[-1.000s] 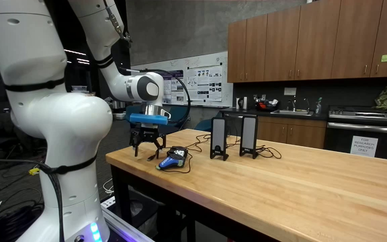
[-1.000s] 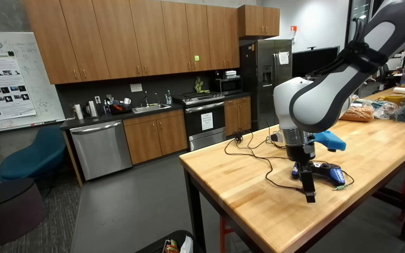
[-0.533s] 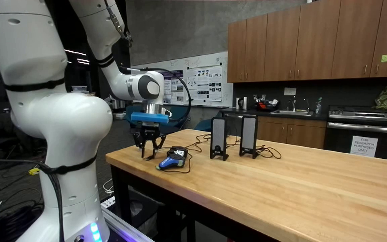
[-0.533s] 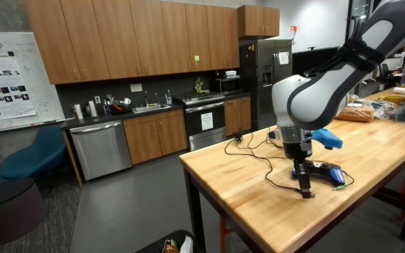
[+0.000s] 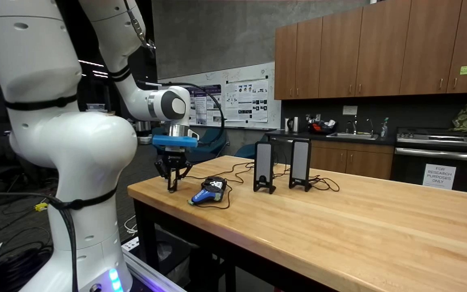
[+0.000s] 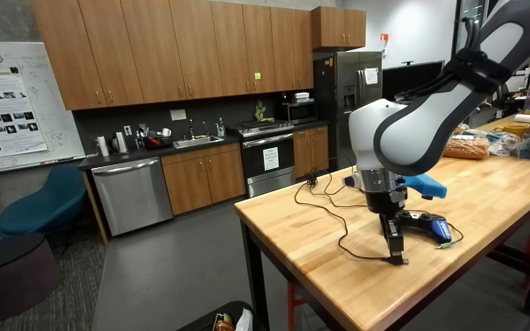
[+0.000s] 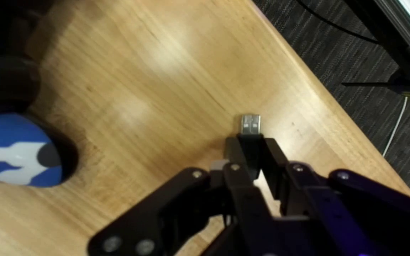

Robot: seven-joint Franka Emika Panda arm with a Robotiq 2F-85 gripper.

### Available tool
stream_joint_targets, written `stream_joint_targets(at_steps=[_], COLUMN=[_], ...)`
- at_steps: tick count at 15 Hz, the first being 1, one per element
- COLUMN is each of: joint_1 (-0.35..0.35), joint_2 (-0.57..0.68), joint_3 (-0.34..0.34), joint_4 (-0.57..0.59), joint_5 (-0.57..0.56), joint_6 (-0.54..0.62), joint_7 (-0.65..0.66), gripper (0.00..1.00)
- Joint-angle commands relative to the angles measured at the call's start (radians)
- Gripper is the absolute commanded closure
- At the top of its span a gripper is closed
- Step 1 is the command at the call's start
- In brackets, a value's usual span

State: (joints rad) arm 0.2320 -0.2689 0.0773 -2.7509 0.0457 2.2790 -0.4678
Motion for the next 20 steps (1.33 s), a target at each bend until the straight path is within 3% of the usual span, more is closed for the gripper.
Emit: stream_joint_targets(at_steps=[1,9,18,19,20], joint_1=[0.057,0.120,0.124,0.122,0.120], joint_2=[0.039,0.084,0.125,0.123,0.117], joint_3=[0.036,0.095,0.129,0.129,0.128], joint_4=[0.012,0.063,0.114,0.114,0.112], joint_5=[0.041,0.048,0.041,0.042,0.040], joint_6=[0.005,0.000,-0.021,-0.023,-0.028], joint_7=[-0.020,-0.041,-0.081,-0.082,-0.082], gripper=[0.95,0.95,0.95,0.86,0.56])
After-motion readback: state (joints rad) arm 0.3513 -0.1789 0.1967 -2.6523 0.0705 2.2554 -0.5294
